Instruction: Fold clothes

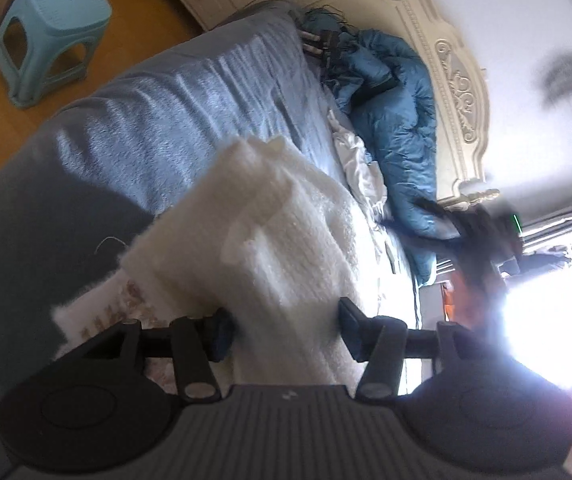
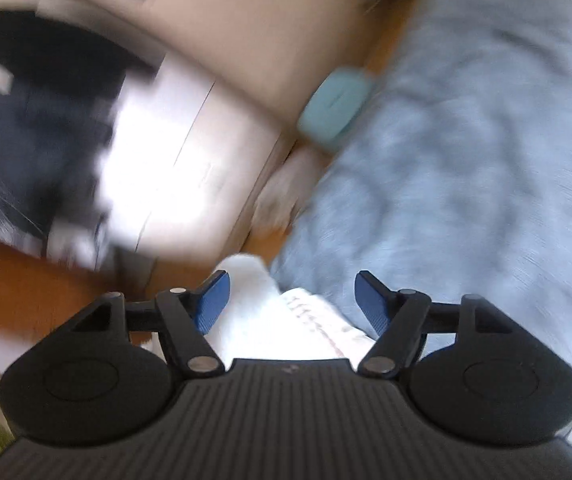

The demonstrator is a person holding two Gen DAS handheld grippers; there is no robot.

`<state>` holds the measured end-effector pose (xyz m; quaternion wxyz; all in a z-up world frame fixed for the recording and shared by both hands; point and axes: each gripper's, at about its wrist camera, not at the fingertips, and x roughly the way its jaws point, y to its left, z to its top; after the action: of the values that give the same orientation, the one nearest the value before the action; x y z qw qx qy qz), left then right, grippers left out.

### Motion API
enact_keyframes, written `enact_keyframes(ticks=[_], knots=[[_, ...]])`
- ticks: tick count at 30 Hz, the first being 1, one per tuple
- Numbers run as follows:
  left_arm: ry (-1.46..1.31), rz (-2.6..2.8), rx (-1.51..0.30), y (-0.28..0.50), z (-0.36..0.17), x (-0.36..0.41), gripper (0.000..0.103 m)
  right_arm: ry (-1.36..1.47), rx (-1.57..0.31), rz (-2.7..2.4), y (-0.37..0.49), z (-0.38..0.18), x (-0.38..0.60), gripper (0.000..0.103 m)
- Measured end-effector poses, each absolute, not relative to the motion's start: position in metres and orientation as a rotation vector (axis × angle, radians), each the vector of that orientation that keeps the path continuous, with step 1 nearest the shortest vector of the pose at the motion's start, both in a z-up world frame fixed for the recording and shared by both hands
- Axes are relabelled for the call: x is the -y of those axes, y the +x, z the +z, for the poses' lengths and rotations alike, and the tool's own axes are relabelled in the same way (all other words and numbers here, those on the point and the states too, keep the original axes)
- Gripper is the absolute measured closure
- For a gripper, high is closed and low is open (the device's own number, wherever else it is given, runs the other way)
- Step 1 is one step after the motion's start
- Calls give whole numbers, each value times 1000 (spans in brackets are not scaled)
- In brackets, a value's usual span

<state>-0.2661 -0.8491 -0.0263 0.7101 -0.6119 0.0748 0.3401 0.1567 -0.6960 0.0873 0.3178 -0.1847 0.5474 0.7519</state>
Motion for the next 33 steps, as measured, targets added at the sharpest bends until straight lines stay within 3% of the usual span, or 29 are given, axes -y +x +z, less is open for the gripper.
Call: enact_keyframes(ticks=[6,13,18,26,33], knots=[[-1320,845,-239,-272,-7,854,48,-190,-1589,1609,240,78,848,23],[-1112,1046,-308,-277,67,862,48,51,-1737,1422,245,21,946,23],[-913,947,-382,-223,107,833,44,157,-1649,1460,227,21,983,23],[-895,975,-562,-151,48,797,44,-158,-1345,1511,148,20,1009,24],[-871,1086,-627,-150,30,791,38,-139,-1309,1596,137,30,1023,24]])
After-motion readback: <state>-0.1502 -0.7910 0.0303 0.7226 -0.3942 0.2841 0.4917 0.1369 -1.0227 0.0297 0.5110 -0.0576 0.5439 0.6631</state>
